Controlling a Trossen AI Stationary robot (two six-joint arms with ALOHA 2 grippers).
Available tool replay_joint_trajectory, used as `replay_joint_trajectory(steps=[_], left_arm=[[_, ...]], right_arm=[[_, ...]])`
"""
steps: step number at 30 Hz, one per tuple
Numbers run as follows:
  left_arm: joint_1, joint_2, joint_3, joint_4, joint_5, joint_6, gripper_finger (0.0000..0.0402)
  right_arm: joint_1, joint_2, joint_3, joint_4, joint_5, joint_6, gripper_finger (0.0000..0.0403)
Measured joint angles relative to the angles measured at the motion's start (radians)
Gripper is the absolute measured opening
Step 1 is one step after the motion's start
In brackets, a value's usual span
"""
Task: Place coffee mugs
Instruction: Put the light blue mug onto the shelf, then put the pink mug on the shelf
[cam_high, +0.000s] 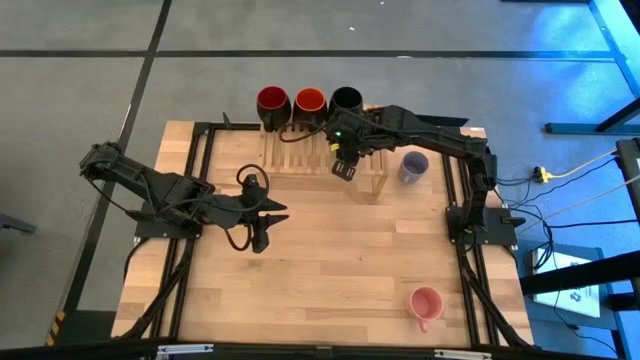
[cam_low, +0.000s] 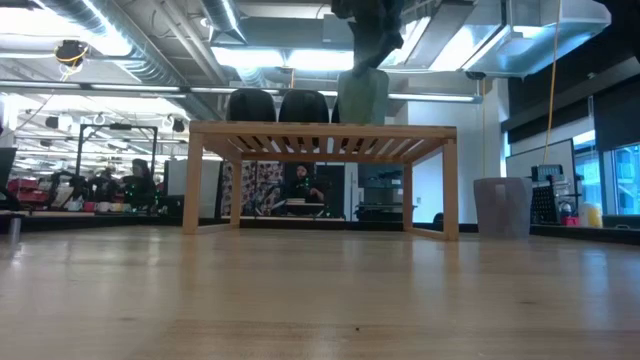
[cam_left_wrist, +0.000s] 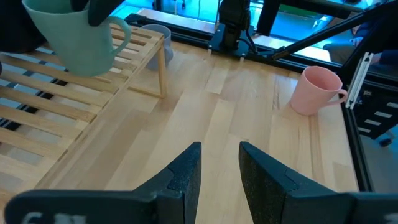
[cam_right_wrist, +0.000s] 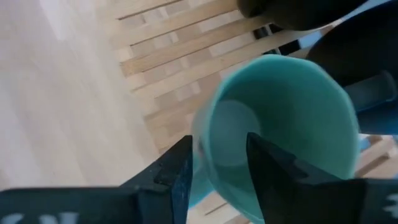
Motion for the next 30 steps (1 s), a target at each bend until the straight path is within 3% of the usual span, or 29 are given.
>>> replay_joint_trajectory(steps=[7,14,23,30], left_arm=[[0.0,0.0,0.0,0.0,0.0,-0.008,0.0102],[0.0,0.0,0.0,-0.001,0.0,-0.007,0.0102],[0.0,0.001,0.0,-0.004,0.002,-0.007,0.0102],[0.0,0.001,0.0,-0.005,0.003,0.017,0.0102]], right_arm=[[0.054,-0.014,0.058,-0.056,-0.082,0.027,0.0138],[0.238,-0.053,0.139,-0.149,-0.163,0.077,0.0138],[0.525,-0.093,0.137,-0.167,-0.083,0.223,0.0138],[0.709,-0.128,-0.014,-0.23,-0.034,0.545,0.0138]])
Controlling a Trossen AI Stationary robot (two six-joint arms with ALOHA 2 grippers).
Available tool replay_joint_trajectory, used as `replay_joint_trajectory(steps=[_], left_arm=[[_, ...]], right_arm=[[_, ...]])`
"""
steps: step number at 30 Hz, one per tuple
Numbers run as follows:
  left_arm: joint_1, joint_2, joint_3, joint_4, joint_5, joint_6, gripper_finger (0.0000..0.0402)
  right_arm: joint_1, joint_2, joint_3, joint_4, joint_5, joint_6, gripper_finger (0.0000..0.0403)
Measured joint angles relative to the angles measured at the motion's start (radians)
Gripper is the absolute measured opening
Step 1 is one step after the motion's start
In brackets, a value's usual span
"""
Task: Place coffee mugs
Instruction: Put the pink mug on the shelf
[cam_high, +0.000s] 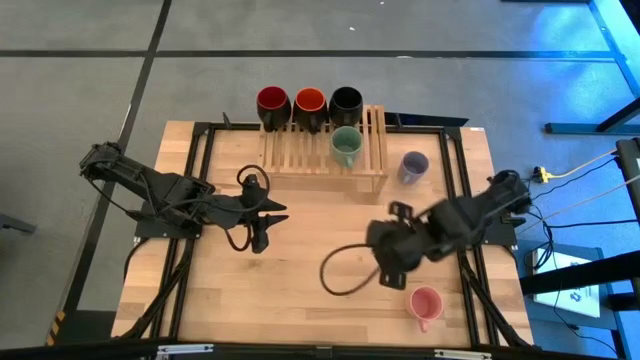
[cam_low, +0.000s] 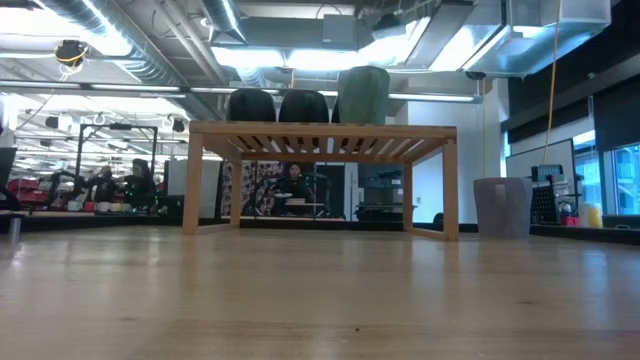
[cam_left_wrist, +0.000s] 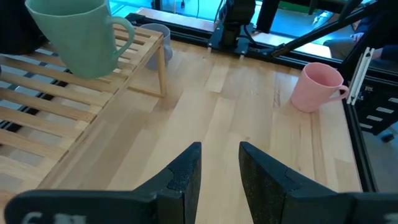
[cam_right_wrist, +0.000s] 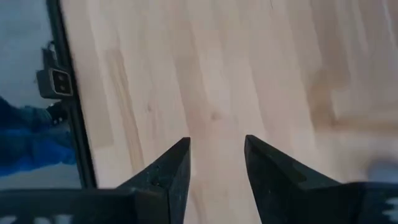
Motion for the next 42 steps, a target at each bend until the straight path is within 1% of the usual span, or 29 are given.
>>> replay_joint_trajectory(steps=[3,7,10,13,16,19,23,31,33,35,40,42], left_arm=[[0.0,0.0,0.0,0.0,0.0,0.004,0.0102],[0.0,0.0,0.0,0.0,-0.001,0.004,0.0102],[0.0,0.0,0.0,0.0,-0.002,0.004,0.0102],[0.0,0.0,0.0,0.0,-0.002,0.004,0.0102],[0.0,0.0,0.0,0.0,-0.002,0.004,0.0102],[0.0,0.0,0.0,0.0,-0.002,0.004,0.0102],[0.0,0.0,0.0,0.0,-0.002,0.004,0.0102],[0.0,0.0,0.0,-0.002,-0.002,0.005,0.0102],[0.0,0.0,0.0,-0.005,-0.002,0.005,0.0102],[0.0,0.0,0.0,-0.007,-0.002,0.005,0.0102],[0.0,0.0,0.0,-0.007,-0.003,0.005,0.0102],[0.0,0.0,0.0,-0.007,-0.003,0.005,0.0102]], right_arm=[[0.077,-0.056,-0.13,0.01,0.008,0.176,0.0138],[0.187,-0.147,-0.356,0.063,0.0,0.456,0.0138],[0.267,-0.206,-0.529,0.167,-0.048,0.671,0.0138],[0.324,-0.221,-0.664,0.319,-0.124,0.854,0.0138],[0.359,-0.22,-0.752,0.483,-0.187,0.969,0.0138],[0.379,-0.203,-0.812,0.58,-0.208,1.053,0.0138],[0.393,-0.183,-0.853,0.624,-0.211,1.122,0.0138],[0.391,-0.13,-0.882,0.628,-0.204,1.132,0.0138],[0.391,-0.111,-0.882,0.626,-0.204,1.133,0.0131],[0.391,-0.092,-0.882,0.631,-0.204,1.127,0.0113],[0.383,-0.085,-0.882,0.629,-0.194,1.079,0.0032],[0.371,-0.088,-0.878,0.615,-0.189,1.039,0.0012]])
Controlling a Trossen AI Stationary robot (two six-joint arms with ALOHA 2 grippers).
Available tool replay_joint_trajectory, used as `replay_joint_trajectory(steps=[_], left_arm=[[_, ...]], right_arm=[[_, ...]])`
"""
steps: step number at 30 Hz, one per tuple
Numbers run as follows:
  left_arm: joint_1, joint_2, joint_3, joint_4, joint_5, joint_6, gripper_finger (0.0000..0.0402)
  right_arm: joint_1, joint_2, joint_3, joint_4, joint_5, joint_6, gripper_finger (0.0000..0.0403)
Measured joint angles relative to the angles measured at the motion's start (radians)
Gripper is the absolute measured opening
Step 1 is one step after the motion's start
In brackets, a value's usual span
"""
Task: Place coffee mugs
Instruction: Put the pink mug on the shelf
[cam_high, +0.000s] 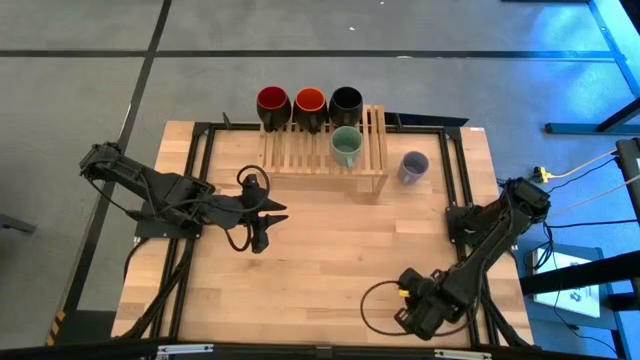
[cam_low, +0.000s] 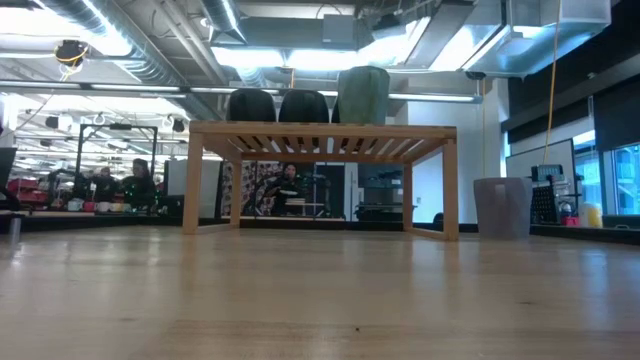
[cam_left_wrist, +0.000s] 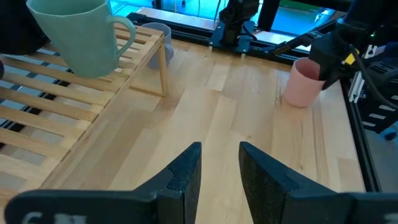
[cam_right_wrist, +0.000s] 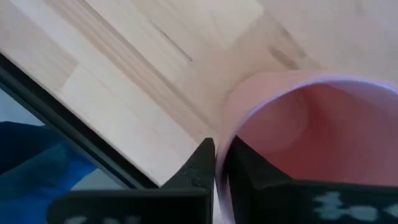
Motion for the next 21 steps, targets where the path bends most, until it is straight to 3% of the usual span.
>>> replay_joint_trajectory(steps=[5,13,21], left_arm=[[0.0,0.0,0.0,0.0,0.001,0.0,0.0102],[0.0,0.008,0.0,0.0,0.003,-0.001,0.0102],[0.0,0.038,0.001,0.003,0.022,-0.002,0.0102]], right_arm=[[-0.092,0.0,0.055,-0.048,0.032,-0.182,0.0011],[-0.368,0.001,0.153,-0.039,0.112,-0.631,0.0004],[-0.563,0.068,0.238,0.032,0.094,-0.853,0.0003]])
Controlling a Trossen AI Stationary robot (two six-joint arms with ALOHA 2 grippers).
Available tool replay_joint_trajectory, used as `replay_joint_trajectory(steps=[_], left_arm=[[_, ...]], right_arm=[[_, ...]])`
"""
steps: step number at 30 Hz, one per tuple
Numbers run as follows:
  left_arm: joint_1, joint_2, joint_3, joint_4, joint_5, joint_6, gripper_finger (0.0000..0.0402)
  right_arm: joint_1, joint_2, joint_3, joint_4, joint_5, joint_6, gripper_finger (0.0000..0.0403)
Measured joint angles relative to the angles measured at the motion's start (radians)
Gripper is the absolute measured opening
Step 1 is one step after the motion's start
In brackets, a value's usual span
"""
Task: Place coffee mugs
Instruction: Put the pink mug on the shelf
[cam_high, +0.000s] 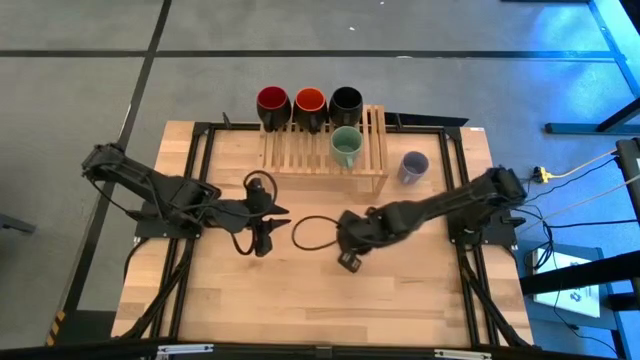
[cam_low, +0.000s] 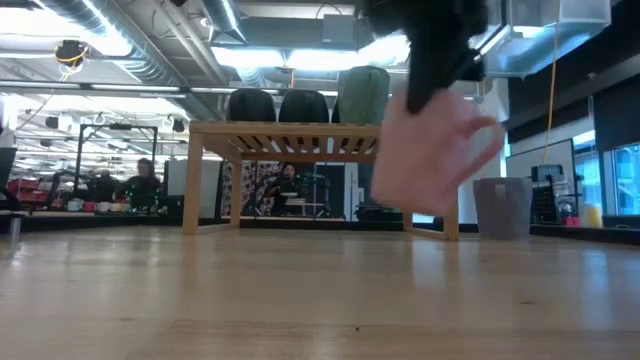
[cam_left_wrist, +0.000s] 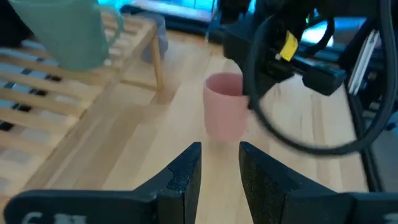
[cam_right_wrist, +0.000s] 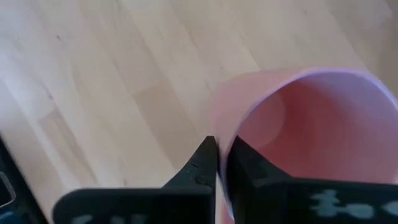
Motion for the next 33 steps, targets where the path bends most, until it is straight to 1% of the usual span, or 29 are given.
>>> replay_joint_trajectory(steps=[3,7,13,17,25,28,31,33], left_arm=[[-0.002,0.005,-0.001,-0.009,0.01,-0.001,0.0102],[-0.002,0.01,-0.001,-0.012,0.013,0.0,0.0102],[-0.002,0.009,-0.001,-0.013,0.012,-0.001,0.0102],[-0.002,0.009,-0.001,-0.016,0.012,0.0,0.0102],[-0.002,0.009,-0.001,-0.025,0.011,0.0,0.0102],[-0.002,0.009,-0.001,-0.038,0.012,-0.005,0.0102],[-0.003,0.009,-0.001,-0.037,0.013,-0.016,0.0102],[-0.002,0.009,-0.001,-0.038,0.012,-0.028,0.0102]], right_arm=[[-0.021,0.075,0.066,-0.01,-0.016,-0.059,0.0003],[-0.029,0.154,0.14,-0.037,-0.023,-0.086,0.0003],[-0.034,0.221,0.163,-0.036,-0.025,-0.077,0.0006],[-0.033,0.227,0.165,-0.002,-0.043,-0.054,0.0031],[-0.033,0.219,0.165,0.032,-0.049,-0.058,0.0115],[-0.021,0.162,0.165,0.018,-0.057,-0.097,0.0139],[0.023,0.07,0.165,-0.024,-0.003,-0.165,0.0152],[0.067,0.006,0.146,-0.047,0.08,-0.211,0.0156]])
